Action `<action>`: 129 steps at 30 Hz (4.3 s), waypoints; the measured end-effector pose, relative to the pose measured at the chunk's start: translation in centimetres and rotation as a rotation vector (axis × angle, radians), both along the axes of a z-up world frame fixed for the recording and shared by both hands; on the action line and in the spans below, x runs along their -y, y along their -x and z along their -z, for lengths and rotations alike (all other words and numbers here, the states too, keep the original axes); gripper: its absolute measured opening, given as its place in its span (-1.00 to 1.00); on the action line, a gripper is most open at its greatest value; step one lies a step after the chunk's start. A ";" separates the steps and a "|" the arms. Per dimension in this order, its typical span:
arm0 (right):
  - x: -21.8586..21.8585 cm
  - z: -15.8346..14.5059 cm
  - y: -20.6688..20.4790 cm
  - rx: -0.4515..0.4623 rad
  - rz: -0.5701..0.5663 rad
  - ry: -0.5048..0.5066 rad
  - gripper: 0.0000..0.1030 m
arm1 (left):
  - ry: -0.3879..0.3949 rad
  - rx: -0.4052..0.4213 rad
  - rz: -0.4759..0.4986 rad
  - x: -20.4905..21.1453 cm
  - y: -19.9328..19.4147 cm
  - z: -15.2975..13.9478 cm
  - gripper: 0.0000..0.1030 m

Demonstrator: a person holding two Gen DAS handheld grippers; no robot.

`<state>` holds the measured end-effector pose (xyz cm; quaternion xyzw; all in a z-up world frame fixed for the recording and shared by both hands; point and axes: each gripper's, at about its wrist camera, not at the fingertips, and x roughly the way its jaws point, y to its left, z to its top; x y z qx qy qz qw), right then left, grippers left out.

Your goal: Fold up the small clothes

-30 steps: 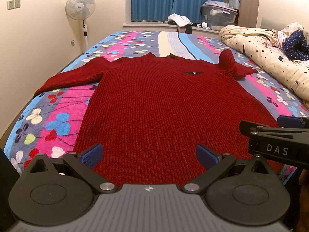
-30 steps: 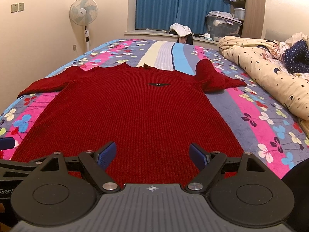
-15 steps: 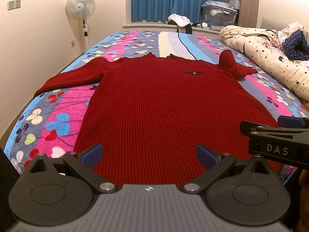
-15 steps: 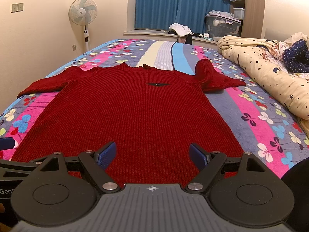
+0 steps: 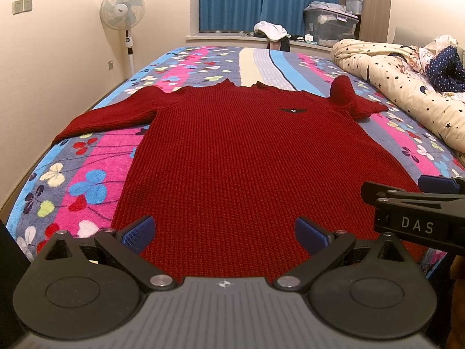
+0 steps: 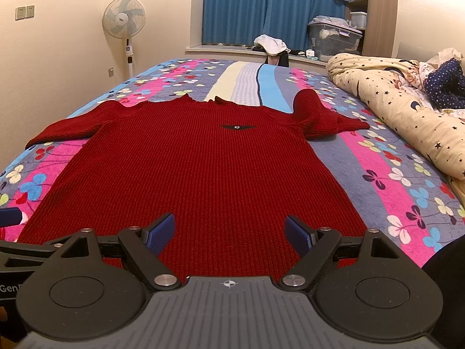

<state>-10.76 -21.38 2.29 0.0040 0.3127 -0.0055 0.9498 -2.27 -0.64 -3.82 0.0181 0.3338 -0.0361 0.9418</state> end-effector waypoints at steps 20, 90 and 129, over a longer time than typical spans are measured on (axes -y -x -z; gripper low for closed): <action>-0.1 -0.4 -0.9 -0.039 0.058 -0.012 0.62 | 0.030 0.008 -0.033 0.6 -0.6 -0.6 0.93; 12.2 6.3 -40.0 -0.239 0.312 -0.215 0.11 | 0.246 -0.222 -0.229 -14.3 -39.4 -1.0 0.04; 13.1 4.0 -40.4 -0.123 0.271 -0.212 -0.09 | -0.002 -0.139 -0.033 -6.5 -37.8 -0.2 -0.39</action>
